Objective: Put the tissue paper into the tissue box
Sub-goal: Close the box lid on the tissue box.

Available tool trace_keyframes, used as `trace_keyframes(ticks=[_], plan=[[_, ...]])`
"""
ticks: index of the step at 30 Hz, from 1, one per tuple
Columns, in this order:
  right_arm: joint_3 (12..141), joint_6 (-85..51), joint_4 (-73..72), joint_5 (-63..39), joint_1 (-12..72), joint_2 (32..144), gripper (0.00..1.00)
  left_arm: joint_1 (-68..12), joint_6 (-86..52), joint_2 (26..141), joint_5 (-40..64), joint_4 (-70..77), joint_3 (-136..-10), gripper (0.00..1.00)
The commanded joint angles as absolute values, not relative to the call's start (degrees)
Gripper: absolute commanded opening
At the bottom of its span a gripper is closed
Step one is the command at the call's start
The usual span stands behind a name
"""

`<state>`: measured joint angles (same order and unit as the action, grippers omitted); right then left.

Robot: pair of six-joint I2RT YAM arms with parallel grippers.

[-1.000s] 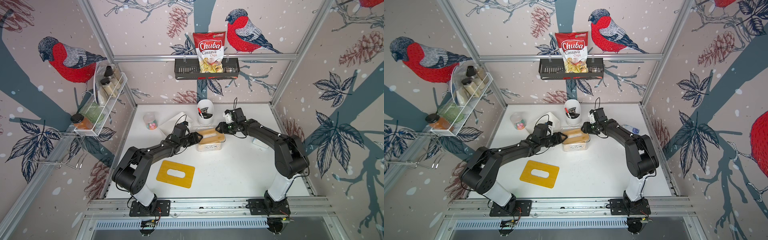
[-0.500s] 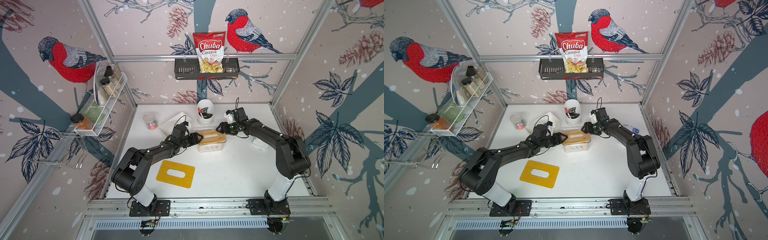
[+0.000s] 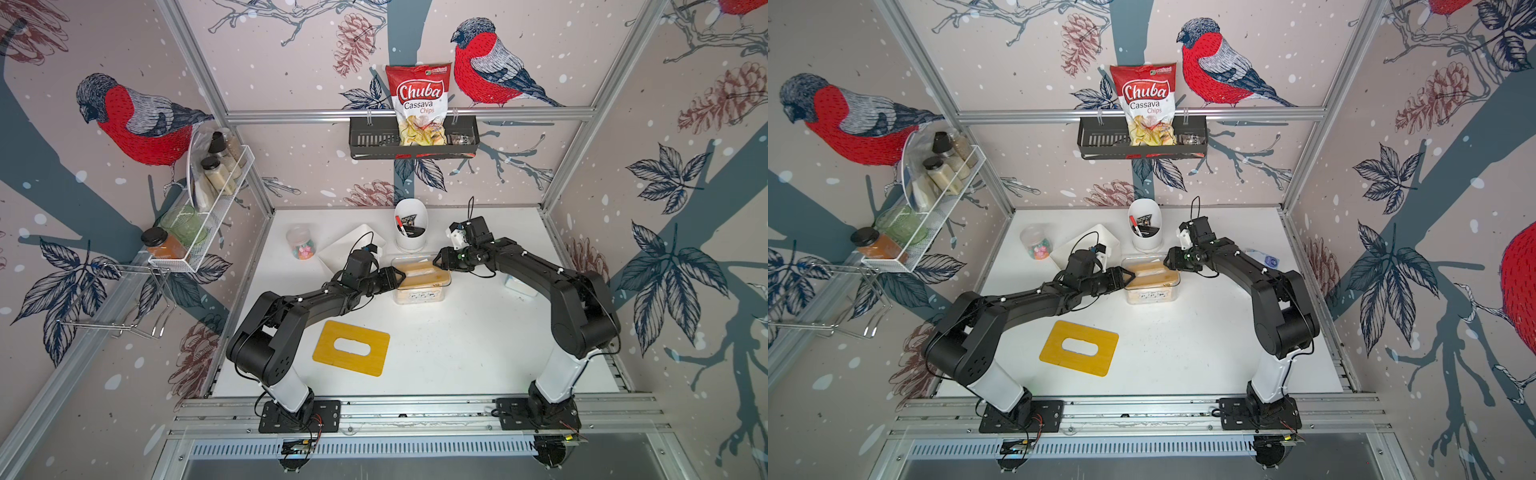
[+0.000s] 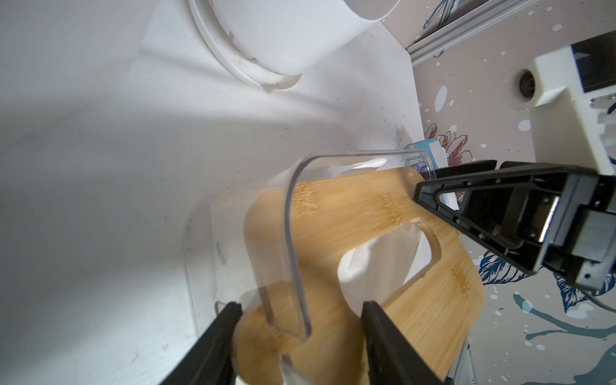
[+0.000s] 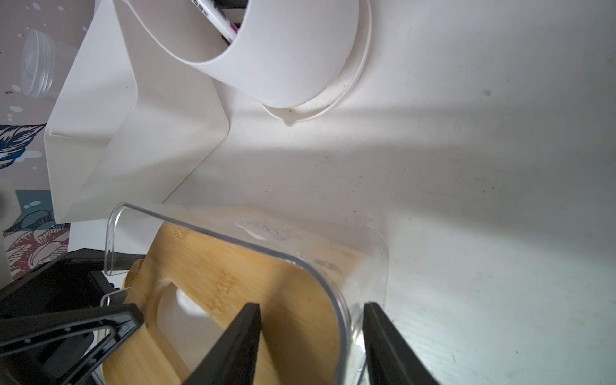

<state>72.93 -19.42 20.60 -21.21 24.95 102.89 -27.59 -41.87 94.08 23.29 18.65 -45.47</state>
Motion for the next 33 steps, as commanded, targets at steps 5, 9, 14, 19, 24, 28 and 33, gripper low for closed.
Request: trace_keyframes(ticks=[5, 9, 14, 19, 24, 28, 33], plan=[[73.8, -19.9, 20.3, -25.3, 25.7, 103.1, 0.53, -28.5, -38.5, 93.7, 22.8, 19.0, -45.2, 0.57], [74.5, -19.3, 21.6, -24.5, 25.3, 103.2, 0.56, -28.5, -38.5, 93.5, 22.5, 18.8, -45.3, 0.57], [74.4, -18.7, 22.6, -23.4, 22.9, 101.9, 0.65, -28.5, -38.4, 93.6, 22.6, 18.7, -45.5, 0.57], [74.1, -17.9, 23.3, -23.0, 21.6, 100.6, 0.75, -28.5, -38.5, 93.6, 22.5, 18.7, -45.5, 0.57], [72.0, -17.6, 24.4, -21.4, 21.0, 98.4, 0.79, -28.5, -38.8, 93.7, 22.4, 18.8, -45.7, 0.57], [68.2, -18.5, 24.0, -20.8, 21.4, 95.7, 0.75, -28.5, -38.7, 93.6, 22.4, 18.7, -45.8, 0.57], [66.4, -19.9, 24.1, -19.3, 23.9, 94.1, 0.70, -28.4, -38.8, 93.8, 22.5, 18.7, -45.8, 0.57]])
